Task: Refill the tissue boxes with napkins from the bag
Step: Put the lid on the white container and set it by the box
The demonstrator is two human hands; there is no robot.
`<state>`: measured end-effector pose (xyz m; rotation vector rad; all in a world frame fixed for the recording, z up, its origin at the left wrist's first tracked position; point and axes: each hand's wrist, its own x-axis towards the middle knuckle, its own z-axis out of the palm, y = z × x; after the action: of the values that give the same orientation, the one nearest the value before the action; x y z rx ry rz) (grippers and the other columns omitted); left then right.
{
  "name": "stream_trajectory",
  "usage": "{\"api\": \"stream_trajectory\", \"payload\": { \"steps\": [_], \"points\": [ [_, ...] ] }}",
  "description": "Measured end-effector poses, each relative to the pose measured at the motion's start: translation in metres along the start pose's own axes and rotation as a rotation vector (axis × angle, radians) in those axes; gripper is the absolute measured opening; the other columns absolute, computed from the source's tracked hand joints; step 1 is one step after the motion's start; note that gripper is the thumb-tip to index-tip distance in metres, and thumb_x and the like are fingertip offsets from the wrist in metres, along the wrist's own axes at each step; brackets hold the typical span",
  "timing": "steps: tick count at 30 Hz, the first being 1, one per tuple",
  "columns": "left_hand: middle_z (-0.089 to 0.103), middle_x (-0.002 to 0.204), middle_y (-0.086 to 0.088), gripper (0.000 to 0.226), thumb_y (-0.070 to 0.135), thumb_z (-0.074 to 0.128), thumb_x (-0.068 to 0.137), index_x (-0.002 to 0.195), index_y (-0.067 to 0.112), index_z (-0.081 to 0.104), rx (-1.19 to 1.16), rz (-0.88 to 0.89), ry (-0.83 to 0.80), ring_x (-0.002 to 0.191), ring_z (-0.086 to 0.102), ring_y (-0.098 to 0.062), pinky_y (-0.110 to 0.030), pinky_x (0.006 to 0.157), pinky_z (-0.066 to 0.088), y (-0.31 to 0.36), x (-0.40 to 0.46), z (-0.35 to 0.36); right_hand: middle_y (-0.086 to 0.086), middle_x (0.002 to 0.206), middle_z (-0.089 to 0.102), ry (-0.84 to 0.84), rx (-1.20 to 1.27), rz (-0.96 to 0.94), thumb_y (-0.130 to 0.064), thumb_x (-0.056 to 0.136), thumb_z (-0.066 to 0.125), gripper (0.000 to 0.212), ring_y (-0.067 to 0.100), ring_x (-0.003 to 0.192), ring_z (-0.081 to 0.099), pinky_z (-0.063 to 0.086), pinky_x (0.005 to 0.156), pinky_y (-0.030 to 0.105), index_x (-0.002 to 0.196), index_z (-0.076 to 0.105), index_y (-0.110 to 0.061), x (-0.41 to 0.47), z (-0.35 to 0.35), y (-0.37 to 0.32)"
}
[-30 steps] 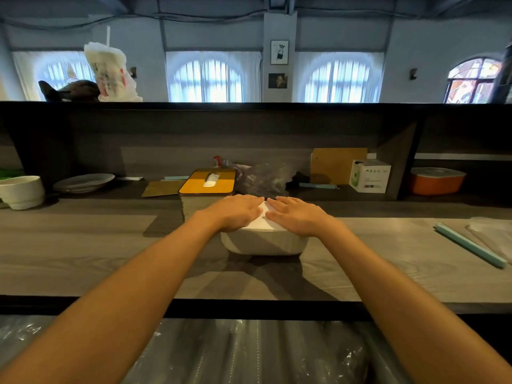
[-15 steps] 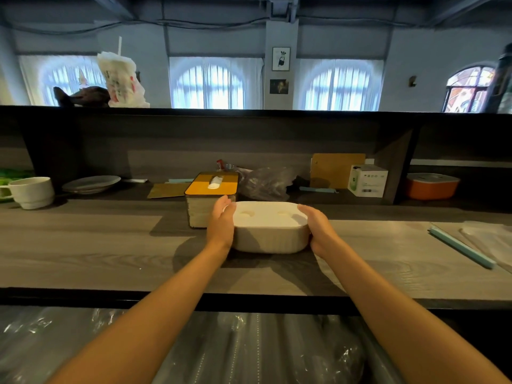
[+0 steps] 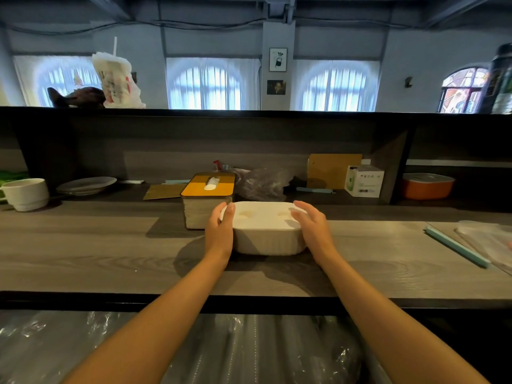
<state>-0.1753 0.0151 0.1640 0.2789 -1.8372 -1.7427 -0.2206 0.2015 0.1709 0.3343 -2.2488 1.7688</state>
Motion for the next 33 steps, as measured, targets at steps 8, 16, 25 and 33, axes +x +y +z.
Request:
{"api": "stream_trajectory", "payload": {
  "steps": [8,16,25,33],
  "points": [
    [0.053,0.142,-0.006,0.039,0.033,0.044,0.105,0.133,0.010,0.057,0.286,0.216,-0.046,0.124,0.046,-0.014,-0.025,0.094,0.034,0.002,-0.003,-0.001,0.000,0.141,0.052,-0.093,-0.529,-0.305,-0.035,0.102,0.047,0.038,0.014,0.135,0.036,0.030,0.105,0.029,0.106,0.074,-0.008,0.002,-0.004,-0.008],
    [0.041,0.151,0.009,0.058,0.058,0.046,0.095,0.140,0.021,0.053,0.627,0.581,-0.426,0.146,0.018,-0.005,-0.034,0.117,0.019,0.005,0.007,-0.037,0.005,0.123,0.064,-0.086,-0.483,-0.382,-0.037,0.103,0.040,0.043,0.009,0.110,0.050,0.043,0.099,0.034,0.114,0.070,-0.008,-0.005,-0.018,-0.018],
    [0.064,0.113,0.014,0.033,0.042,0.050,0.096,0.117,0.022,0.065,0.389,0.882,-0.239,0.111,0.057,0.004,-0.013,0.094,0.048,0.048,0.009,-0.041,0.011,0.084,0.072,0.160,0.002,-0.321,-0.037,0.098,0.050,0.047,0.029,0.082,0.066,0.051,0.077,0.039,0.082,0.075,-0.001,0.002,-0.024,-0.051],
    [0.066,0.089,0.018,0.013,0.029,0.057,0.099,0.103,0.026,0.069,0.152,0.693,-0.022,0.085,0.060,0.006,-0.007,0.068,0.050,0.073,0.014,-0.024,-0.004,0.093,0.066,0.090,0.104,-0.336,-0.026,0.096,0.060,0.004,0.018,0.088,0.066,0.058,0.067,0.021,0.098,0.064,-0.025,0.003,-0.022,-0.061]
  ]
}}
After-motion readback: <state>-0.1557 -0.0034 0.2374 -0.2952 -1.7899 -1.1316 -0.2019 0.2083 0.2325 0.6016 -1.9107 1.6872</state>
